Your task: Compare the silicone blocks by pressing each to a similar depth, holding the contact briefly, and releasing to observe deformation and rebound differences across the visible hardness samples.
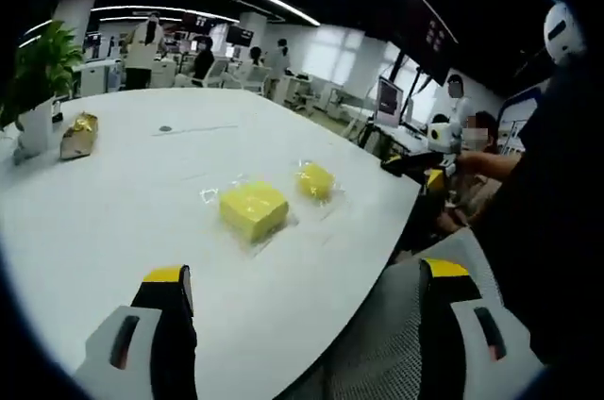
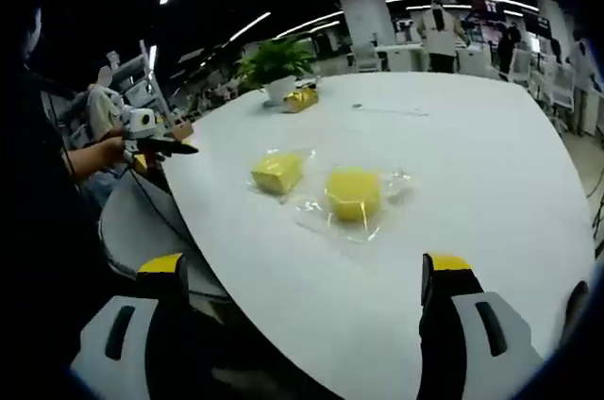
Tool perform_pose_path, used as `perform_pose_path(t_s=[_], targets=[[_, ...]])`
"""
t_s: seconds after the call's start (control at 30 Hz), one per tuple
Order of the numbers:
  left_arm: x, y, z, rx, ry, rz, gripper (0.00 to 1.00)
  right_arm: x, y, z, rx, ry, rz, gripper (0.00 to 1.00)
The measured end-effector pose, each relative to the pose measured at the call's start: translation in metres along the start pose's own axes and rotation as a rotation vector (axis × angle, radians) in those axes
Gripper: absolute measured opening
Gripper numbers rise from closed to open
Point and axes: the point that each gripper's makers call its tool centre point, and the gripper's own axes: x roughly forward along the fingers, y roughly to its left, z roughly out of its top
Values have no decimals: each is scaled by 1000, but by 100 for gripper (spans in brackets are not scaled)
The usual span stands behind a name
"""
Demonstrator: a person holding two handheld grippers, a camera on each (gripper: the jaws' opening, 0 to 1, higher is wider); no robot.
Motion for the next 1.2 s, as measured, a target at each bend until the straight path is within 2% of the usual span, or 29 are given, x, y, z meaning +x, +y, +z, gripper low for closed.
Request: perform_pose_path(t_s=[0.2,0.33,0.4,0.5,0.57,0.6,0.63,1.0,1.2], targets=[[-3,5,-2,-28,-20,8,99,-2,-1,6,21,-28,-2,96],[-5,13,-5,-29,-21,33,99,-2,-2,4,21,-16,-4,96],[-5,11,-4,-45,-28,28,99,-1,-1,2,24,-8,-1,96],[-4,7,-5,-51,-19,19,99,0,1,-1,17,11,3,91],[-4,6,-7,-51,-14,17,99,0,3,1,15,1,3,93],[-4,5,-7,-53,-13,16,99,0,6,10,16,-47,14,94],[-4,5,-7,-54,-14,15,99,0,7,11,27,-54,16,94],[-7,5,-2,-67,-32,19,99,-3,6,10,38,-53,15,96],[-6,4,-2,-59,-23,16,99,-5,4,2,27,-10,8,96]])
